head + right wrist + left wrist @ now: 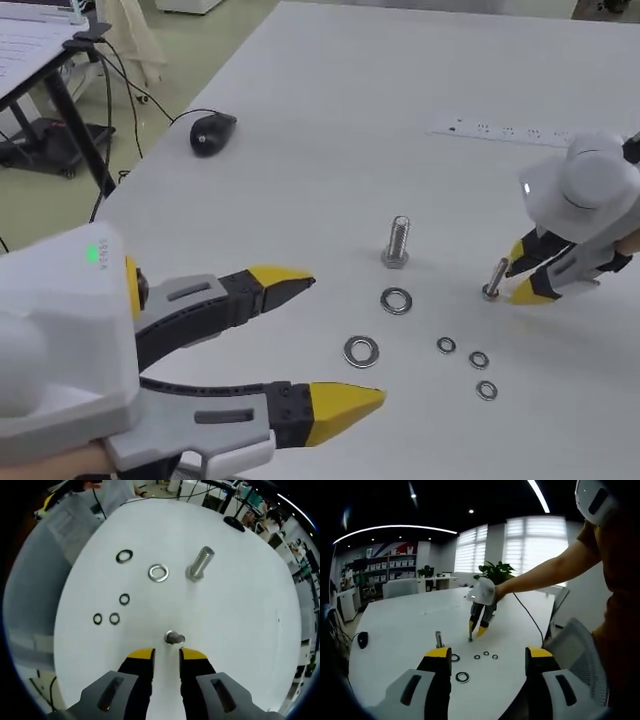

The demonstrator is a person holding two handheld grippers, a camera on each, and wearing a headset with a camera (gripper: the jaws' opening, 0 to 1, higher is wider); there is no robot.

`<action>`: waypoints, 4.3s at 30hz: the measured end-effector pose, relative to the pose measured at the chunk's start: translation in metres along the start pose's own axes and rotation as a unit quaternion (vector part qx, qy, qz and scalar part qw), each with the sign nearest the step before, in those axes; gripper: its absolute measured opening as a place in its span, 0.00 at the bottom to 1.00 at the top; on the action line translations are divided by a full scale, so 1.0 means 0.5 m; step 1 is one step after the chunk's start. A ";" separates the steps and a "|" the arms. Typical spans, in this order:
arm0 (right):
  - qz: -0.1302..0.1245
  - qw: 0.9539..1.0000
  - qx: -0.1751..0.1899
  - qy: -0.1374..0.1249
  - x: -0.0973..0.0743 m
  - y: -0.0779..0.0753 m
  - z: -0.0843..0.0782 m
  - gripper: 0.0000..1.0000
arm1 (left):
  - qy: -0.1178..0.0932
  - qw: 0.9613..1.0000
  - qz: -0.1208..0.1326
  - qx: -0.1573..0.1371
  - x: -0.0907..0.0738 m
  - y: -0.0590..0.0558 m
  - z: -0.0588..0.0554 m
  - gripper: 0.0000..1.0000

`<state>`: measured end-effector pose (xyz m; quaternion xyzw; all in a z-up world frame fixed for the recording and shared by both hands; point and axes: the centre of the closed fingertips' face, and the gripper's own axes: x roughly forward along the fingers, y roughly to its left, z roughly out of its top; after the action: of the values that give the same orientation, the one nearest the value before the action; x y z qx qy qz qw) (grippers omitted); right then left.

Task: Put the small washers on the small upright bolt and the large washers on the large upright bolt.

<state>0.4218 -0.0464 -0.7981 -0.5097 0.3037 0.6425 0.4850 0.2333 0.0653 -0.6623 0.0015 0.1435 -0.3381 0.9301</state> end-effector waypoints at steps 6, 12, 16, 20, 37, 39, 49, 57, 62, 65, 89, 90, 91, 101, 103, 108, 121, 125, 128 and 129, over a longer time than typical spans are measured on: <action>-0.006 1.000 -0.001 -0.002 -0.026 0.046 -0.004 0.20 | 0.000 1.000 -0.002 0.013 -0.003 -0.014 0.007 0.59; -0.012 1.000 0.001 -0.019 -0.043 0.092 0.014 0.22 | 0.000 1.000 -0.008 0.027 -0.006 -0.036 0.011 0.59; -0.005 1.000 -0.002 -0.022 -0.041 0.133 0.024 0.22 | -0.001 0.999 -0.011 0.031 -0.009 -0.046 0.012 0.59; -0.001 1.000 -0.003 -0.028 -0.037 0.163 0.038 0.22 | -0.001 0.999 -0.012 0.036 -0.013 -0.051 0.012 0.59; 0.027 0.999 0.010 -0.026 0.035 0.206 0.064 0.21 | -0.011 0.999 -0.018 0.038 -0.020 -0.057 0.011 0.59; 0.030 0.999 0.009 -0.024 0.040 0.206 0.065 0.21 | -0.013 0.999 -0.016 0.037 -0.021 -0.054 0.012 0.59; 0.043 0.999 0.005 -0.014 0.060 0.206 0.062 0.20 | -0.017 0.999 -0.017 0.033 -0.015 -0.050 0.014 0.59; 0.051 0.999 -0.011 -0.015 0.059 0.211 0.065 0.19 | -0.019 0.999 -0.014 0.031 -0.015 -0.047 0.017 0.59; 0.050 0.998 -0.026 -0.012 0.058 0.210 0.064 0.17 | -0.021 0.999 -0.013 0.030 -0.015 -0.047 0.020 0.59; 0.048 0.998 -0.033 -0.009 0.058 0.208 0.063 0.15 | -0.016 0.999 -0.013 0.030 -0.015 -0.047 0.018 0.59; 0.045 0.999 -0.009 0.000 0.015 0.195 0.052 0.12 | -0.006 0.999 -0.016 0.031 -0.016 -0.054 0.010 0.59; 0.041 0.999 -0.007 0.000 0.008 0.188 0.049 0.12 | -0.006 0.999 -0.016 0.030 -0.016 -0.054 0.010 0.59; 0.038 0.999 0.001 0.001 0.003 0.182 0.047 0.12 | -0.006 0.999 -0.016 0.030 -0.015 -0.054 0.010 0.59; 0.004 1.000 0.027 -0.007 -0.054 0.116 0.041 0.12 | -0.007 0.999 -0.017 0.028 -0.007 -0.052 0.007 0.59; 0.001 1.000 0.028 -0.006 -0.060 0.108 0.039 0.12 | -0.009 0.999 -0.017 0.028 -0.005 -0.049 0.009 0.59; -0.009 1.000 0.028 -0.006 -0.078 0.083 0.039 0.12 | -0.007 0.999 -0.017 0.027 -0.001 -0.042 0.007 0.59; -0.032 0.999 0.030 -0.014 -0.091 -0.005 0.051 0.12 | -0.002 1.000 -0.018 0.020 0.014 -0.023 0.000 0.59; -0.033 0.999 0.024 -0.013 -0.086 -0.015 0.057 0.12 | -0.005 1.000 -0.016 0.018 0.016 -0.017 0.003 0.59; -0.033 0.999 0.024 -0.011 -0.080 -0.023 0.059 0.12 | -0.006 1.000 -0.014 0.015 0.016 -0.013 0.003 0.60; -0.035 0.999 0.023 -0.010 -0.077 -0.027 0.059 0.12 | -0.006 1.000 -0.014 0.015 0.016 -0.013 0.002 0.60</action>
<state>0.4243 -0.0277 -0.7515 -0.5020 0.2957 0.6233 0.5216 0.2355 0.0553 -0.6628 0.0116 0.1331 -0.3532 0.9259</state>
